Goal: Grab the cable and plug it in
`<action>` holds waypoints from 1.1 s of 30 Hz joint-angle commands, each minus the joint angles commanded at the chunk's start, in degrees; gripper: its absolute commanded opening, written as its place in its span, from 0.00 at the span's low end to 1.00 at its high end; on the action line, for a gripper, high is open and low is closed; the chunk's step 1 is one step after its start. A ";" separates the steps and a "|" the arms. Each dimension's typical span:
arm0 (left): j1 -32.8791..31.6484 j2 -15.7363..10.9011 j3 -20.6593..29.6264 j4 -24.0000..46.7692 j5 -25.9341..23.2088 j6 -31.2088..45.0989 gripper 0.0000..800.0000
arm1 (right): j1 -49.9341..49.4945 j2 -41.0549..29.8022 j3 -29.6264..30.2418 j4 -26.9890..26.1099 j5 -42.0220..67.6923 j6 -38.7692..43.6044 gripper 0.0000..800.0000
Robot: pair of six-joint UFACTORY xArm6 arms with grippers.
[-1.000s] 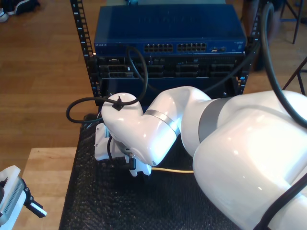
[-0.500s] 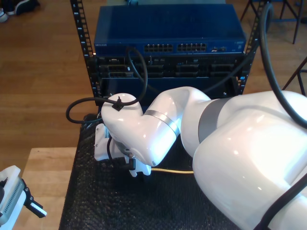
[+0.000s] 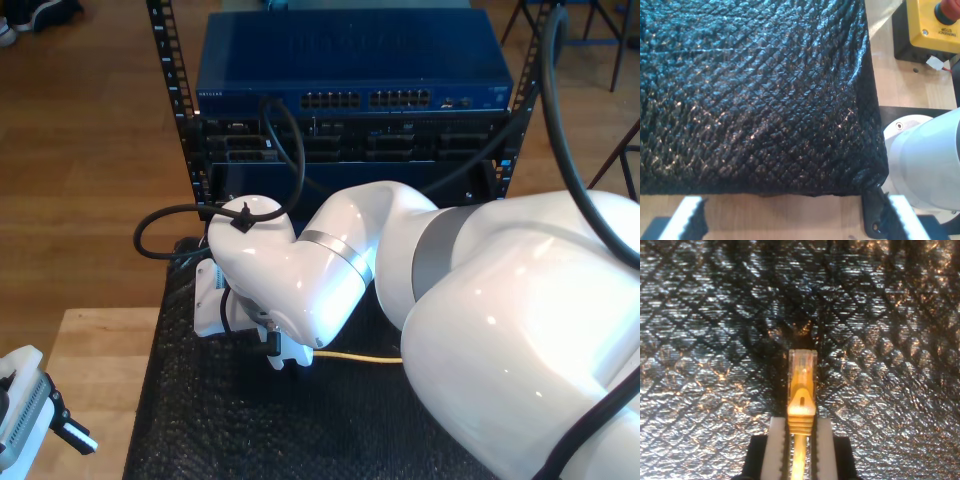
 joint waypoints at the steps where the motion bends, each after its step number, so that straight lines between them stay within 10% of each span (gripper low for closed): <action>1: 0.00 0.00 0.00 0.00 -0.09 0.00 1.00 | 0.00 0.00 0.00 0.00 0.00 0.00 0.01; 13: -0.18 0.09 -0.53 0.00 0.00 -0.18 1.00 | -0.53 -4.40 0.44 1.85 0.26 -3.43 0.00; 24: -1.05 -0.26 -0.70 -1.85 0.35 -0.26 1.00 | -5.89 -10.99 2.29 20.66 3.87 -20.31 0.00; 33: -8.88 -0.62 -4.13 -4.57 0.44 -6.68 1.00 | -10.29 -19.78 7.65 22.95 6.59 -24.53 0.00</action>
